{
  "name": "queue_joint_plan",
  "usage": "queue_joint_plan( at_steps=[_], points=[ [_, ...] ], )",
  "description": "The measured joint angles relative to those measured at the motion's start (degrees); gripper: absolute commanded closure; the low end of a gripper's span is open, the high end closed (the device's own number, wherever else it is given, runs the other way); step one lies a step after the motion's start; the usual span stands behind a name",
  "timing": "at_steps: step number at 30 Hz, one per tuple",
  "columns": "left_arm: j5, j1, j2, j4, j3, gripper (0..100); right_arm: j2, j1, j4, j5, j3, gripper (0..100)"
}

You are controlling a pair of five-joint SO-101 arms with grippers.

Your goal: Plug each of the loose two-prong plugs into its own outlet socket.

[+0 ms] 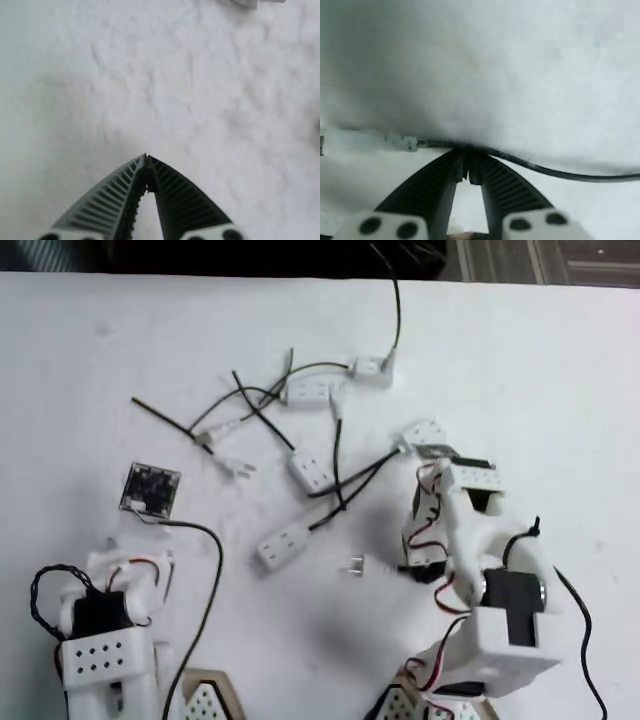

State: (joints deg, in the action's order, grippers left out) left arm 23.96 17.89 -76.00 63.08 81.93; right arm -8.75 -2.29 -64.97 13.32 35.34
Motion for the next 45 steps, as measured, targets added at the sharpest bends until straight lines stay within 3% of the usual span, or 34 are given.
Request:
queue_joint_plan(
  at_steps=[7,12,21,27,31,35,42,45],
  points=[
    [0.0,0.0,0.0,0.0,0.0,98,4.13,0.0,16.88,12.31,-0.09,98.1],
    [0.0,0.0,0.0,0.0,0.0,98,8.79,0.79,27.78,14.86,-0.79,98.1],
    [0.0,0.0,0.0,0.0,0.0,98,21.98,4.57,18.02,13.19,-0.79,98.0],
    [0.0,0.0,0.0,0.0,0.0,98,21.98,4.66,19.78,13.01,-0.79,85.0],
    [0.0,0.0,0.0,0.0,0.0,98,16.35,5.01,22.24,11.87,-1.67,84.2],
    [0.0,0.0,0.0,0.0,0.0,98,10.64,5.01,21.45,-0.26,-6.24,84.0],
    [0.0,0.0,0.0,0.0,0.0,98,3.16,4.92,18.37,-33.05,-13.19,84.0],
    [0.0,0.0,0.0,0.0,0.0,98,1.41,4.92,18.2,-40.7,-15.56,84.0]
  ],
)
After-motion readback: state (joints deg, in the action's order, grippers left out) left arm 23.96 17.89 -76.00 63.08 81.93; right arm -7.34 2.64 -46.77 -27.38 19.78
